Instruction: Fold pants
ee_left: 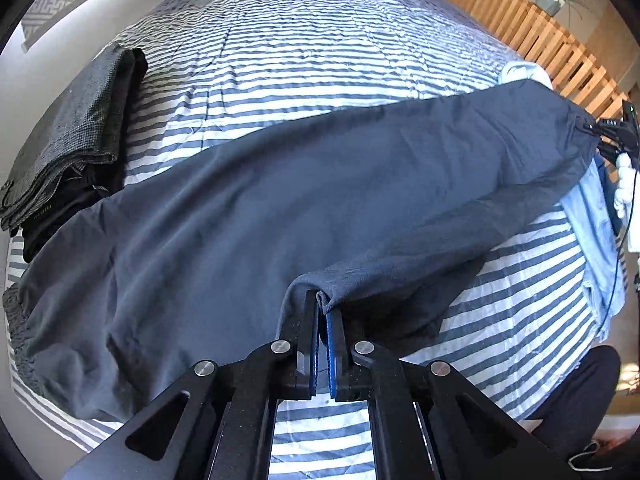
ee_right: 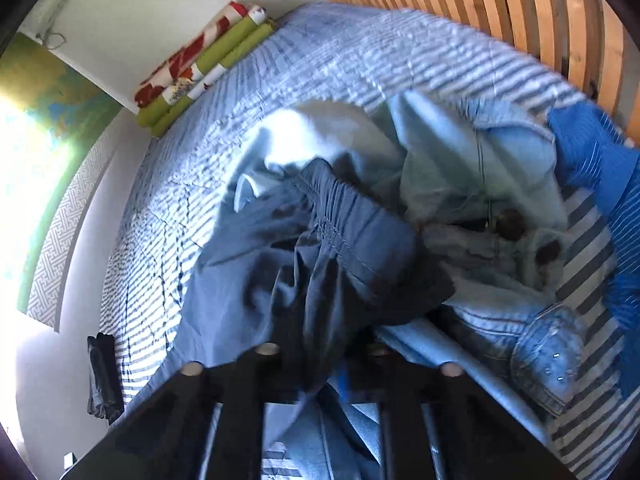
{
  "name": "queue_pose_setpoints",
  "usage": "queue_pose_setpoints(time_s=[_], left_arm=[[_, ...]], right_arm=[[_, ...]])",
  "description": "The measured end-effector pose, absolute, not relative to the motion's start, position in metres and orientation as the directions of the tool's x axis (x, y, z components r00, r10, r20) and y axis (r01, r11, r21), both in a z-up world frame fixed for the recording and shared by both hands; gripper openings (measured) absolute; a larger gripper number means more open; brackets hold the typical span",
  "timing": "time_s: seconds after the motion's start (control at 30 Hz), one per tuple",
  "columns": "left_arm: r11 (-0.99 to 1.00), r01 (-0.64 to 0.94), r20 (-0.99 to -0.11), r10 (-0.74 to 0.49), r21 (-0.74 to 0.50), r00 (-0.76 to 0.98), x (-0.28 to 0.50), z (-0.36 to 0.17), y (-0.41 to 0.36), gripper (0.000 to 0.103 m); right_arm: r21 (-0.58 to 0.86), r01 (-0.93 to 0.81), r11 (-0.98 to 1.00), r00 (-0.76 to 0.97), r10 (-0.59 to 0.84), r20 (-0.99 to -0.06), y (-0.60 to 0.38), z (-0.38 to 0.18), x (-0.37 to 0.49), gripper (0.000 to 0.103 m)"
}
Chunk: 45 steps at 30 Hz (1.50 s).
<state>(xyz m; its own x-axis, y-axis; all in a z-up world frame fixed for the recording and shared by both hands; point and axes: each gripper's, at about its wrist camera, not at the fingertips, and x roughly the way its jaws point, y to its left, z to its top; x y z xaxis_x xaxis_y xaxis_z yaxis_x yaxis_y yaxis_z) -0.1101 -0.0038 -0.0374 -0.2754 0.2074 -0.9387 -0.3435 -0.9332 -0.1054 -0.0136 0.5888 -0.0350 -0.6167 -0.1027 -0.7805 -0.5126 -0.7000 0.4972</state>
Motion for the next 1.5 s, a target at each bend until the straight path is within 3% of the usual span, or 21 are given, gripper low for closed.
queue_pose_setpoints(time_s=[0.17, 0.33, 0.37, 0.4, 0.47, 0.57, 0.8, 0.87, 0.97, 1.33, 1.43, 1.5], left_arm=[[-0.931, -0.357, -0.937, 0.19, -0.078, -0.292, -0.114, -0.032, -0.005, 0.003], [-0.92, -0.391, -0.975, 0.068, 0.02, -0.21, -0.152, -0.081, 0.01, 0.014], [-0.922, -0.384, -0.976, 0.042, 0.043, -0.212, -0.157, -0.087, 0.011, 0.018], [-0.917, -0.392, -0.974, 0.015, 0.076, -0.225, -0.16, -0.088, 0.012, 0.031], [-0.904, -0.404, -0.962, -0.025, 0.138, -0.272, -0.159, -0.081, 0.011, 0.046], [-0.87, -0.438, -0.938, -0.072, 0.226, -0.34, -0.15, -0.061, 0.006, 0.06], [-0.79, -0.497, -0.89, -0.128, 0.358, -0.437, -0.134, -0.026, 0.003, 0.072], [-0.771, -0.538, -0.909, -0.124, 0.341, -0.398, -0.133, -0.032, 0.003, 0.073], [-0.766, -0.614, -0.971, -0.054, 0.19, -0.234, -0.125, -0.05, 0.003, 0.073], [-0.689, -0.69, -0.943, 0.026, 0.223, -0.331, -0.091, -0.008, 0.023, 0.073], [-0.728, -0.648, -0.946, -0.001, 0.222, -0.324, -0.104, -0.01, 0.012, 0.072], [-0.663, -0.712, -0.951, 0.001, 0.231, -0.31, -0.091, -0.018, 0.026, 0.072]], right_arm=[[0.451, -0.502, -0.738, -0.626, -0.049, -0.778, 0.576, -0.005, -0.012, 0.005], [0.366, -0.525, -0.768, -0.571, -0.001, -0.821, 0.558, -0.003, -0.05, 0.004], [0.359, -0.529, -0.769, -0.566, 0.005, -0.824, 0.555, -0.002, -0.057, 0.004], [0.346, -0.536, -0.77, -0.559, 0.016, -0.829, 0.55, 0.0, -0.065, 0.004], [0.313, -0.536, -0.784, -0.548, 0.041, -0.836, 0.541, 0.004, -0.081, 0.004], [0.257, -0.541, -0.801, -0.525, 0.083, -0.847, 0.533, 0.007, -0.098, 0.004], [0.233, -0.561, -0.794, -0.495, 0.096, -0.864, 0.529, -0.002, -0.113, 0.004], [0.22, -0.566, -0.795, -0.485, 0.104, -0.868, 0.529, -0.004, -0.116, 0.004], [0.225, -0.581, -0.782, -0.48, 0.106, -0.871, 0.533, -0.006, -0.114, 0.004], [0.183, -0.576, -0.796, -0.464, 0.134, -0.876, 0.53, -0.004, -0.113, 0.004], [0.192, -0.58, -0.791, -0.466, 0.129, -0.875, 0.53, -0.004, -0.113, 0.004], [0.194, -0.581, -0.79, -0.463, 0.126, -0.877, 0.53, -0.005, -0.112, 0.004]])
